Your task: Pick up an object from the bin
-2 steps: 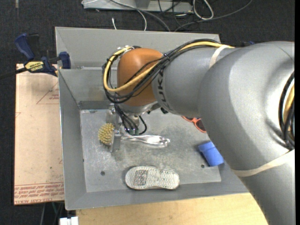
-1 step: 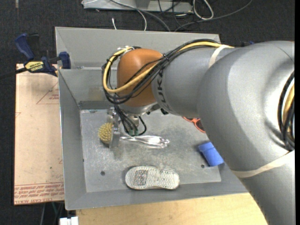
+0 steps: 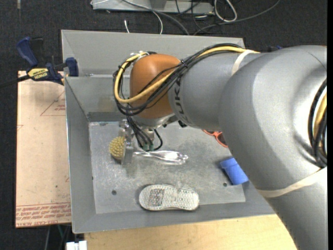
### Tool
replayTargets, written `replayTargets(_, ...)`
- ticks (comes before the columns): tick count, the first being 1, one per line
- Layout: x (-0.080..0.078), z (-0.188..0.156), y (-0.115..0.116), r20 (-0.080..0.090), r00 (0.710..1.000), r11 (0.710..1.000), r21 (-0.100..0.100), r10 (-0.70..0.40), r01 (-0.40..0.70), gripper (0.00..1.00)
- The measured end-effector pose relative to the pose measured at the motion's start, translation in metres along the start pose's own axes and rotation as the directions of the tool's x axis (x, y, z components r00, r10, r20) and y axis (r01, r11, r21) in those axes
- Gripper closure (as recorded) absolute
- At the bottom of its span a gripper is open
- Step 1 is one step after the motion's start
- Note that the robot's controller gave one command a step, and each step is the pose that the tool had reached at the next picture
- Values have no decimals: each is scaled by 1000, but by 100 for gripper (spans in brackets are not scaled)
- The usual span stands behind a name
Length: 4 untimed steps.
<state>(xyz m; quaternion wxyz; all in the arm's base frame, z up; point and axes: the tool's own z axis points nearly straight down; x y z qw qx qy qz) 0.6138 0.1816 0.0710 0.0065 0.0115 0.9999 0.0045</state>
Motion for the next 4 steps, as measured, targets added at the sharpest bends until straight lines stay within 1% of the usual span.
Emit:
replayTargets(2, 0, -16, 0, -1, 1000, 1000, -1, 1, -1, 100)
replayTargets(4, 1, -76, 0, -7, 1000, 1000, 0, 1, -1, 100)
